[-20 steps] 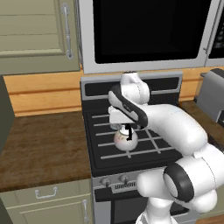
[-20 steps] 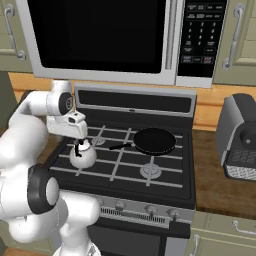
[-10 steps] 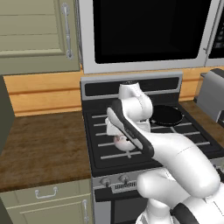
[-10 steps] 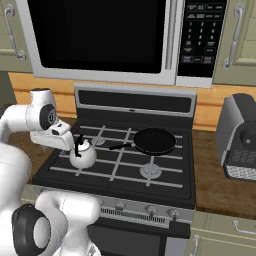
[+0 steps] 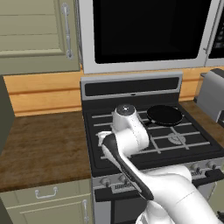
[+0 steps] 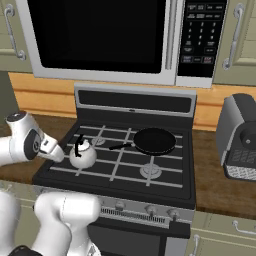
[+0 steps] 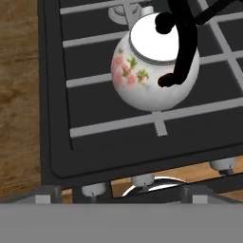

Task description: Pick the kettle from the counter and place it on a stove burner. Then turn the burner on.

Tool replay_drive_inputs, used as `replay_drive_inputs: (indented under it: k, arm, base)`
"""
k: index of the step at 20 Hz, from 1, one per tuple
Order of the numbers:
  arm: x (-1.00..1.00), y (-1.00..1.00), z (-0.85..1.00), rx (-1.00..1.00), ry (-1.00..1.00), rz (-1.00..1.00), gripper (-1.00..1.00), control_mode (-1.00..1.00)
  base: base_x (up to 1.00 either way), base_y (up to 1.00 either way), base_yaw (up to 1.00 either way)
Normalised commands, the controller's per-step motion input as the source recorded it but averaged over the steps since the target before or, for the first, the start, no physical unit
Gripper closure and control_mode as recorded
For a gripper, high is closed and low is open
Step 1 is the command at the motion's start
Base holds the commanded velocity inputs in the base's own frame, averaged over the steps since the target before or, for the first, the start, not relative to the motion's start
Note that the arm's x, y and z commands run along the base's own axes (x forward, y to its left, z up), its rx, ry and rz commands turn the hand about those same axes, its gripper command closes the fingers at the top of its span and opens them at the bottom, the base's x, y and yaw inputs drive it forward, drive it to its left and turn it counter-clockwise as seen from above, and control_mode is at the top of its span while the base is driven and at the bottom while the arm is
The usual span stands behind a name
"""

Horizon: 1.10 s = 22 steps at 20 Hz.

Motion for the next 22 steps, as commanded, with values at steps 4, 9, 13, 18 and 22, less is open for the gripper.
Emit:
replay_drive_inputs:
  k: [4, 9, 13, 18, 22]
  arm:
    - [0.0, 0.34, -0.29, -0.02, -0.25, 0.0, -1.0, -1.0]
    - [-0.15, 0.18, -0.35, -0.05, -0.01, 0.0, -1.0, -1.0]
    - [-0.44, 0.1, -0.33, -0.06, -0.06, 0.0, -1.0, -1.0]
    - [-0.48, 0.09, -0.4, -0.03, -0.11, 0.0, -1.0, -1.0]
    - [-0.24, 0.2, -0.57, -0.04, -0.06, 0.0, -1.0, -1.0]
  base:
    - [0.0, 0.0, 0.0]
    - [0.0, 0.0, 0.0]
    - [0.0, 0.0, 0.0]
    - [0.0, 0.0, 0.0]
    - [0.0, 0.0, 0.0]
